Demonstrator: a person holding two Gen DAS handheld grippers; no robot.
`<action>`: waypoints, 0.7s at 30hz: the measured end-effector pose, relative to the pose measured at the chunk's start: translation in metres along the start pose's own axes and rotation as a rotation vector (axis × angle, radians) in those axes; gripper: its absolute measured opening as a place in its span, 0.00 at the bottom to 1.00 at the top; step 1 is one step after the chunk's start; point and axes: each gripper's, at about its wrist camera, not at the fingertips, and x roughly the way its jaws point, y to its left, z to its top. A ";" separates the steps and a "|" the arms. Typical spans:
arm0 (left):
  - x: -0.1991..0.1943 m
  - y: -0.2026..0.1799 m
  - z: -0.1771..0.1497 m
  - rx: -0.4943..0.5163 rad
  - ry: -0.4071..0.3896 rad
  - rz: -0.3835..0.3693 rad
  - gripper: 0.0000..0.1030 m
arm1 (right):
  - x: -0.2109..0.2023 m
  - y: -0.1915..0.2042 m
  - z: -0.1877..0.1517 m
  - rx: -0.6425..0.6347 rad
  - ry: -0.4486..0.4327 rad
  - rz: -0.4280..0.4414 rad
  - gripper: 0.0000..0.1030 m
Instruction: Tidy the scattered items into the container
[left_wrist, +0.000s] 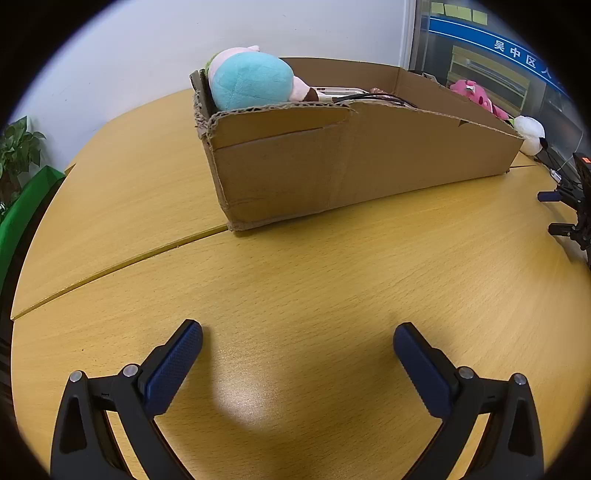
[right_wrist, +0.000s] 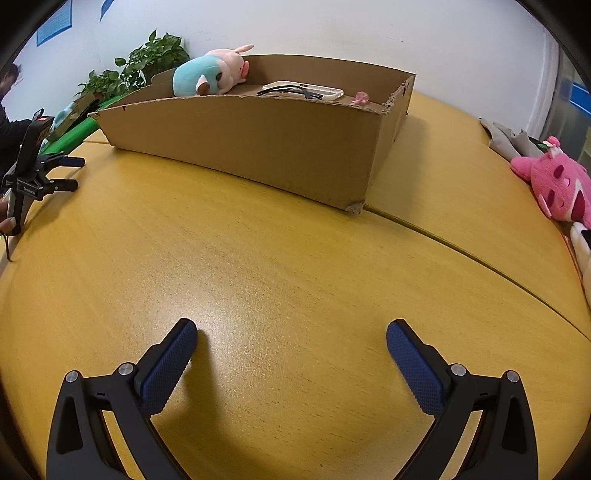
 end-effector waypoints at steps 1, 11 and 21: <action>0.000 0.000 0.000 0.000 0.000 0.000 1.00 | 0.000 0.000 0.000 0.000 0.000 0.001 1.00; 0.000 -0.001 0.000 0.000 0.000 -0.001 1.00 | 0.001 0.000 0.001 -0.006 0.000 0.005 1.00; -0.001 -0.001 0.000 0.001 0.000 -0.001 1.00 | 0.001 -0.001 0.001 -0.007 0.000 0.005 1.00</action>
